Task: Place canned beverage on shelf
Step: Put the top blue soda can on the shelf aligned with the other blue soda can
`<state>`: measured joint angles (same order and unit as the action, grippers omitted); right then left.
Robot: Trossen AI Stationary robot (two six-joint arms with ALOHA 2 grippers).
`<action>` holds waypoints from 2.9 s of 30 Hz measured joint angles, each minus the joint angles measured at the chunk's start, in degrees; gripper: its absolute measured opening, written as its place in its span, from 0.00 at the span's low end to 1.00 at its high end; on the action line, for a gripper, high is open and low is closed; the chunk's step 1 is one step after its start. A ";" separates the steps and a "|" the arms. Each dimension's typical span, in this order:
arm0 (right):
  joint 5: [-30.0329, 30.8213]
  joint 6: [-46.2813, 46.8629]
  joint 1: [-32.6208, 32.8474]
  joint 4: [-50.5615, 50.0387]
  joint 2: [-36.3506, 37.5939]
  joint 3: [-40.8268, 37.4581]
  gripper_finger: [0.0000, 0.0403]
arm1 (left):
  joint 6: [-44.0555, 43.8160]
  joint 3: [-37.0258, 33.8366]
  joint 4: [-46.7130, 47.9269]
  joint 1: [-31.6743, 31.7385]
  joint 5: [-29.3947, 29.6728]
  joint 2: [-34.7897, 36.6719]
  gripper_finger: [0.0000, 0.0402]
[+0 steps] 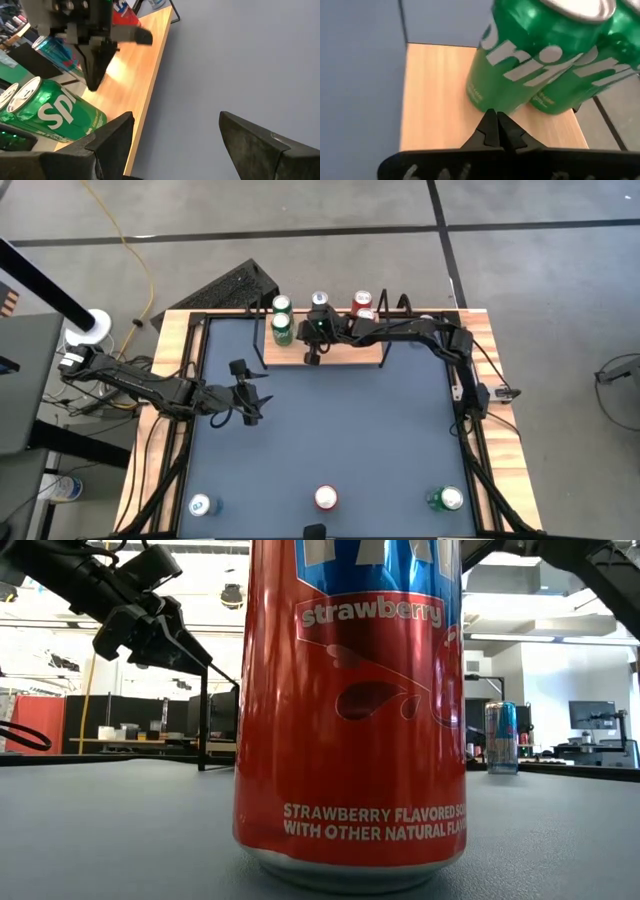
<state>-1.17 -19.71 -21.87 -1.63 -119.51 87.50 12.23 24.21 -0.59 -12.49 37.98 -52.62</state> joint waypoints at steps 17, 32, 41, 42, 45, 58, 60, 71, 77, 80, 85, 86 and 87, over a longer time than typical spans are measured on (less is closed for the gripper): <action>-0.31 2.85 12.79 -39.83 25.52 0.04 0.00 | -4.05 0.04 5.13 0.00 -0.11 0.02 0.70; 21.93 36.34 42.30 -70.64 37.21 0.02 0.00 | -7.06 0.04 5.62 0.00 -0.45 0.02 0.70; 33.53 50.23 24.50 -85.17 40.15 -1.89 0.00 | -6.47 0.04 5.66 0.02 -3.15 0.02 0.70; 32.60 47.93 20.68 -83.70 41.09 -2.32 0.00 | -6.44 0.04 5.65 0.02 -3.15 0.02 0.70; 29.90 42.79 8.61 -81.82 44.06 -4.37 0.00 | -6.45 0.04 5.73 0.04 -3.17 0.02 0.70; 18.52 24.32 -23.50 -59.82 54.57 -19.61 0.02 | -6.03 0.04 5.94 0.04 -3.17 0.02 0.70; 15.59 21.25 -25.89 -57.51 54.54 -21.69 0.06 | -6.03 0.04 5.94 0.05 -3.17 0.02 0.70; 9.46 20.28 -33.53 -52.58 50.27 -23.63 0.60 | -4.64 0.04 5.76 0.07 -4.68 0.02 0.70; 9.74 19.67 -35.14 -52.65 45.64 -23.63 0.83 | -4.76 0.04 5.78 0.07 -4.66 0.02 0.70; 9.75 19.67 -35.35 -52.64 43.15 -23.63 0.89 | -4.76 0.04 5.80 0.07 -4.66 0.02 0.70; 9.87 19.87 -35.53 -52.65 39.40 -23.63 0.91 | -4.76 0.02 5.83 0.07 -4.67 0.02 0.70; 9.87 19.87 -35.72 -52.64 38.70 -23.65 0.91 | -4.75 0.02 5.85 0.07 -4.70 0.02 0.70; 9.88 19.85 -35.86 -52.63 38.11 -23.65 0.91 | -4.74 0.02 5.85 0.07 -4.77 0.02 0.70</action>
<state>8.71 0.14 -57.73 -54.26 -81.41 63.86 7.48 24.23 5.26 -12.43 33.21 -52.60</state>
